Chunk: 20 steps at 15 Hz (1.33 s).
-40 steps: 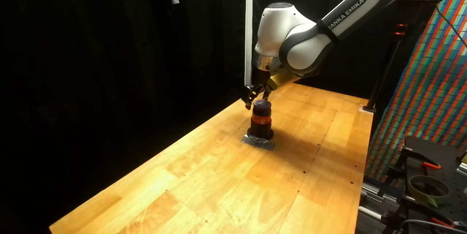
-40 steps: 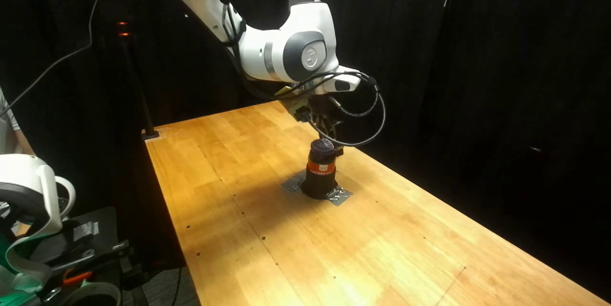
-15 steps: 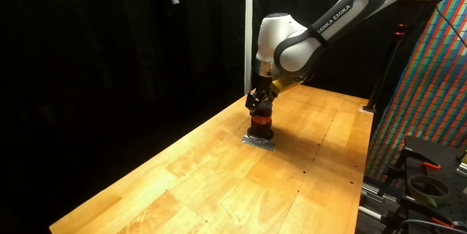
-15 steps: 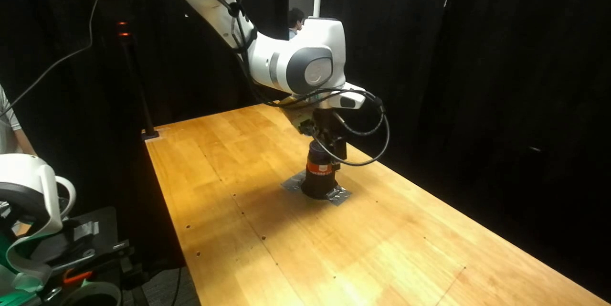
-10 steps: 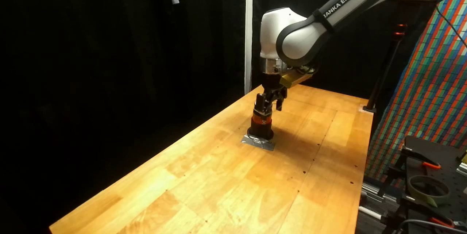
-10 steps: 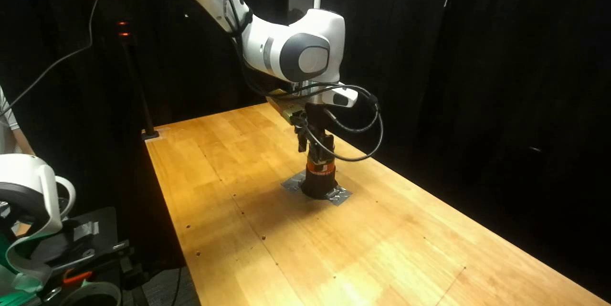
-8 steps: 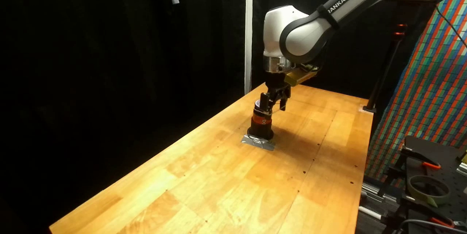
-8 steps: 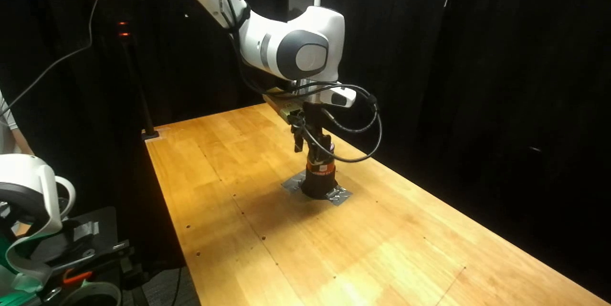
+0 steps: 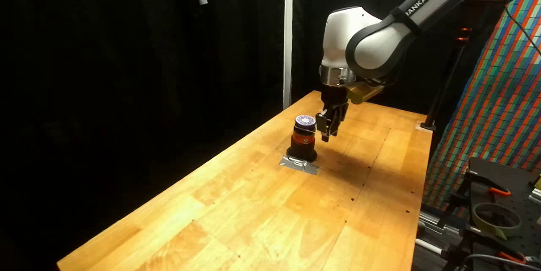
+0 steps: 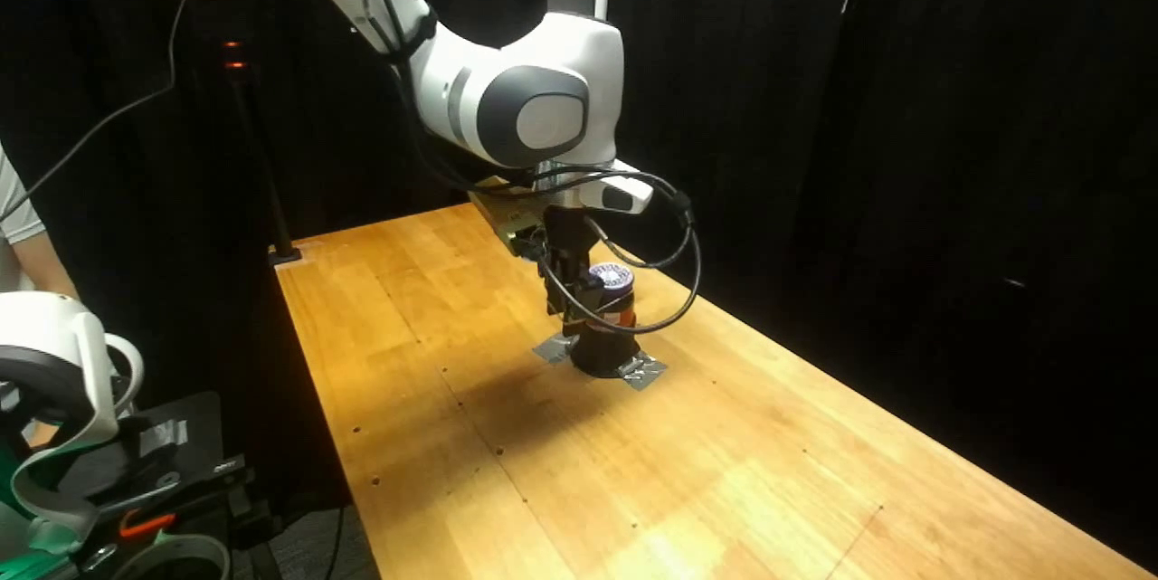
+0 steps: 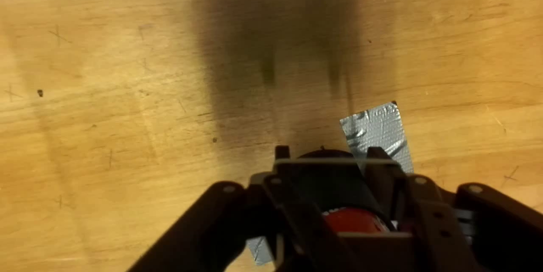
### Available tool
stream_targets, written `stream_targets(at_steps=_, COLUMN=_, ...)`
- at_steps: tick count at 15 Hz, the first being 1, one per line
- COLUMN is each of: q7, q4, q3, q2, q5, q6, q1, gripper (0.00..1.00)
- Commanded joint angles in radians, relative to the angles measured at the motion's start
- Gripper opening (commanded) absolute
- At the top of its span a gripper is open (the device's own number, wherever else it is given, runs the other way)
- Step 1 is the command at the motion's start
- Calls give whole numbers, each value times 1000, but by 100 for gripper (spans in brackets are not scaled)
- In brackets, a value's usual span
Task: Put the rubber band around the jar.
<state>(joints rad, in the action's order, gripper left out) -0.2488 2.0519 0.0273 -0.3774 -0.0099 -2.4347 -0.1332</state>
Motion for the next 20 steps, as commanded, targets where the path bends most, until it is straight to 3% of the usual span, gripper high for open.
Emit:
stream_targets(at_steps=1, q7=1, q4=191, q3=0, q2=113, q5=-5, q6=-203, q1=-1, gripper=20)
stream_targets(at_steps=2, q7=2, q4=228, q3=1, q2=125, q5=-5, q6=-268, q1=-2, gripper=11)
stream_targets(at_steps=6, q7=12, q4=341, q3=4, q2=158, q5=5, q6=-483, q1=-1, gripper=4)
stream_targets(at_steps=8, q7=21, q4=386, q3=10, q2=162, q5=17, q6=-602, q1=2, gripper=9)
stream_targets(at_steps=14, q7=3, q4=480, q3=11, q2=128, q5=-4, q6=-961, q1=0, gripper=8)
stream_targets(at_steps=15, q7=43, q4=491, q3=33, q2=122, q5=37, q6=-1005, q1=14, gripper=9)
stream_targets(at_steps=20, q7=22, q4=528, q3=81, q2=87, q5=12, q6=-1199, q1=51, gripper=8)
